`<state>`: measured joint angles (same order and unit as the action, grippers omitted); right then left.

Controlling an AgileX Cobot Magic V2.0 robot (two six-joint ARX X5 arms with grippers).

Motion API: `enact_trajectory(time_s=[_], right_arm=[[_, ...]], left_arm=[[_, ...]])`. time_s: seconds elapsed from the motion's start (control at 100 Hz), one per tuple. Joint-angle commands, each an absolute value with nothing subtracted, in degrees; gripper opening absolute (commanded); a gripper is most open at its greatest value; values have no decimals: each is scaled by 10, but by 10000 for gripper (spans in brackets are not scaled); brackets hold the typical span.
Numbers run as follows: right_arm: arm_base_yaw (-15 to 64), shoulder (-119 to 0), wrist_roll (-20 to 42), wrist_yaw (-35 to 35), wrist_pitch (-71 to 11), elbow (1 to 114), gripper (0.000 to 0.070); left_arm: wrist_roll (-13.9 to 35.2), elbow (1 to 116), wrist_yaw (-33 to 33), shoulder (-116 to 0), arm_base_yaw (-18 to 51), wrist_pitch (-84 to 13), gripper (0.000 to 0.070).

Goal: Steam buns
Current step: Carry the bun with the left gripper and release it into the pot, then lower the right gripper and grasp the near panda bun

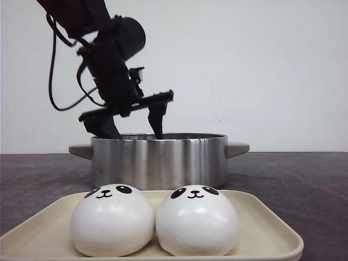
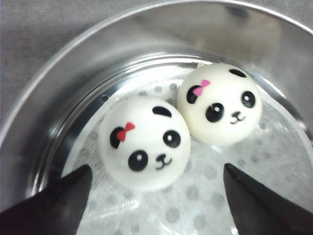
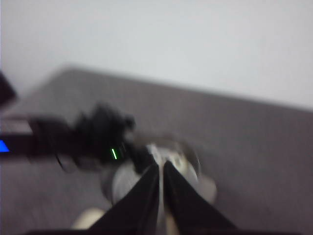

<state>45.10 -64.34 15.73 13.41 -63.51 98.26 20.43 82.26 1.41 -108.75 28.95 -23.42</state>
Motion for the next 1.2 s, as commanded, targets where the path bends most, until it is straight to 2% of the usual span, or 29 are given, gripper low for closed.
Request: enact_trajectory(time_s=[0.0, 0.14, 0.23, 0.39, 0.61, 0.9, 1.19], right_arm=[[456, -671, 178, 116, -646, 984, 6], [458, -713, 204, 50, -653, 963, 6], [463, -741, 216, 31, -653, 950, 6], [483, -786, 239, 30, -652, 948, 6], [528, -852, 262, 53, -653, 948, 6], [575, -915, 262, 78, -647, 932, 6], [589, -912, 325, 62, -578, 775, 6]], left_arm=[[206, 840, 16, -1041, 294, -229, 516], [203, 840, 15, -941, 300, -255, 516], [183, 840, 15, -870, 306, -289, 516], [125, 840, 15, -756, 325, -355, 516], [80, 838, 17, -650, 335, -413, 516], [83, 838, 17, -590, 334, -474, 516], [99, 838, 15, -542, 335, -504, 516]])
